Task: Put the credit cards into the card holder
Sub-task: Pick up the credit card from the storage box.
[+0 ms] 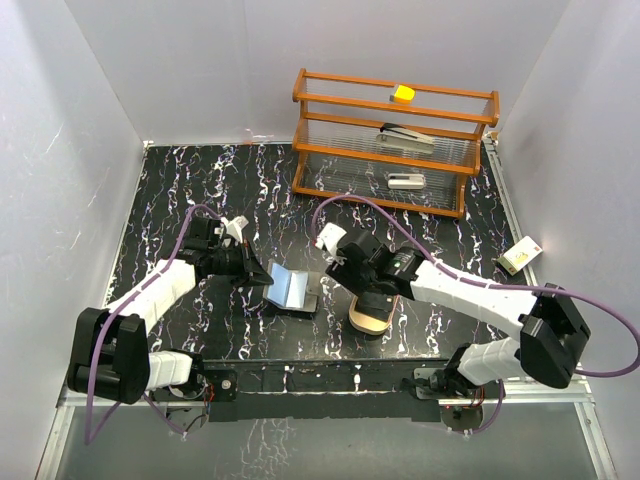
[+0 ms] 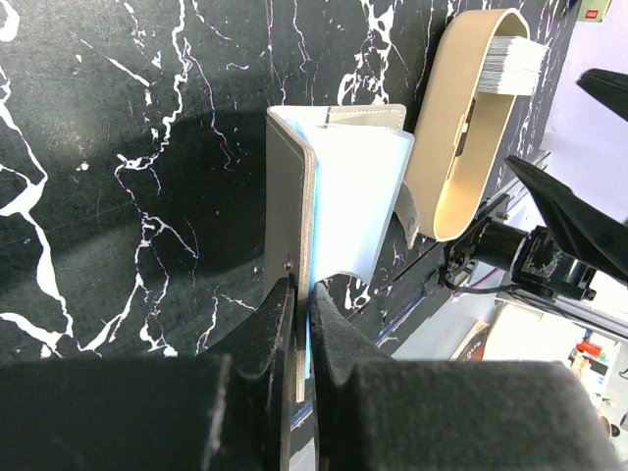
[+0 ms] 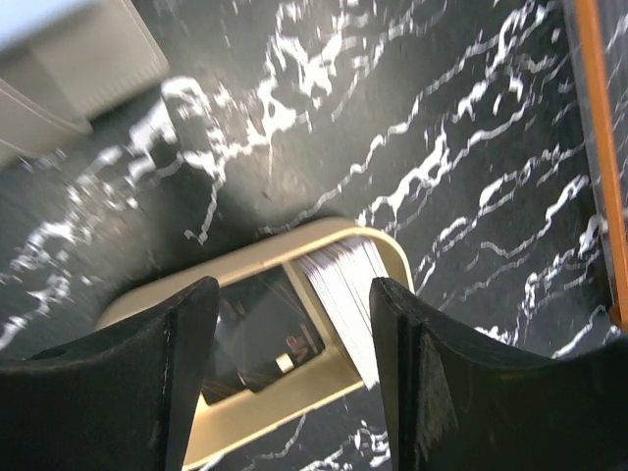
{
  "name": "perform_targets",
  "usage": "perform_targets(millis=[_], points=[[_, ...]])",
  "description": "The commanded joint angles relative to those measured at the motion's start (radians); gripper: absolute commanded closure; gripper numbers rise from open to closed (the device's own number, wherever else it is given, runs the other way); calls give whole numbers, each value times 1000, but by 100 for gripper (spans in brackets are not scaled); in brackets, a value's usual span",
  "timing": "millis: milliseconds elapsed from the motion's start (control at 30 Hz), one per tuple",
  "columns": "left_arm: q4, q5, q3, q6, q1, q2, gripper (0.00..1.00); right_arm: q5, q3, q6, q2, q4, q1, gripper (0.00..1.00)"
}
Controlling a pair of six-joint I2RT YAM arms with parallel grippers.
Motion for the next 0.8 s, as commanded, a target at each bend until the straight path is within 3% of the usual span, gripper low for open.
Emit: perform_targets(millis=[0,300,767], points=[[-26,51,14,23,-4,-24,100,68,-30,-82,-5,-28,-23,39],[-37,66,17,36,-5,-24,100,80,-78,-172,-24,-31,-65,39],[-28,98,13,36,-5,-24,100,159,-205,-258,-49,147,-76,43]])
